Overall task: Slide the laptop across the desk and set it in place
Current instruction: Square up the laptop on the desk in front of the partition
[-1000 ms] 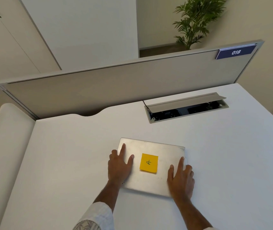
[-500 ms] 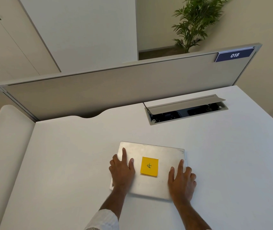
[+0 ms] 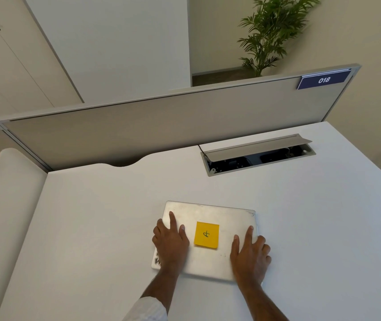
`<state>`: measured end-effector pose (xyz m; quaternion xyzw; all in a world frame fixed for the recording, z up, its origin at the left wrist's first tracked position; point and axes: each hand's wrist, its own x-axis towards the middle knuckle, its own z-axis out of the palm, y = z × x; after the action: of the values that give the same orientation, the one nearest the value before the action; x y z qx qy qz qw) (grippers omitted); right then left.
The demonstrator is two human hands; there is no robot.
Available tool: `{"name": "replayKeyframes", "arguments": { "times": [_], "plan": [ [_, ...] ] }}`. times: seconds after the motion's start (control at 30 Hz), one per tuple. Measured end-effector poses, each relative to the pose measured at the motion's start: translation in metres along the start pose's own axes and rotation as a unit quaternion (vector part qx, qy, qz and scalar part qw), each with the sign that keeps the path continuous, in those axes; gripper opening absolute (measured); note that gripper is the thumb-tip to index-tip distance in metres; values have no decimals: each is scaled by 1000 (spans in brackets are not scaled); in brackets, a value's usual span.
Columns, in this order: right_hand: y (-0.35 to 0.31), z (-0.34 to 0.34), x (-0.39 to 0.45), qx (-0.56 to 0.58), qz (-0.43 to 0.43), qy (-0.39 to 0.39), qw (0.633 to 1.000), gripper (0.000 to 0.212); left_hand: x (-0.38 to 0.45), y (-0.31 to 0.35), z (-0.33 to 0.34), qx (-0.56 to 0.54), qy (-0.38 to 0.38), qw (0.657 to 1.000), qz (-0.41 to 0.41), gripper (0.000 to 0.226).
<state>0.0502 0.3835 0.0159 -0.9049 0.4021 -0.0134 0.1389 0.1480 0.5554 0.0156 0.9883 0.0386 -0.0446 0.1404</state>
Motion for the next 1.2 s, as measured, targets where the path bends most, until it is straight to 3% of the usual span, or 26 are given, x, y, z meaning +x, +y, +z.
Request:
{"name": "replayKeyframes", "arguments": {
  "times": [0.23,0.47,0.8,1.2],
  "plan": [
    [0,-6,0,-8,2,-29,1000,60,0,2,-2,7,-10,1000,-4,61],
    [7,-17,3,-36,-6,-44,998,85,1,1,-9,7,-42,999,-17,78],
    [8,-14,6,82,1,-35,996,88,7,8,-20,-7,-54,998,-28,79],
    [13,-10,9,124,-24,-35,991,90,12,-15,-26,-204,-50,976,-61,100]
  ]
}}
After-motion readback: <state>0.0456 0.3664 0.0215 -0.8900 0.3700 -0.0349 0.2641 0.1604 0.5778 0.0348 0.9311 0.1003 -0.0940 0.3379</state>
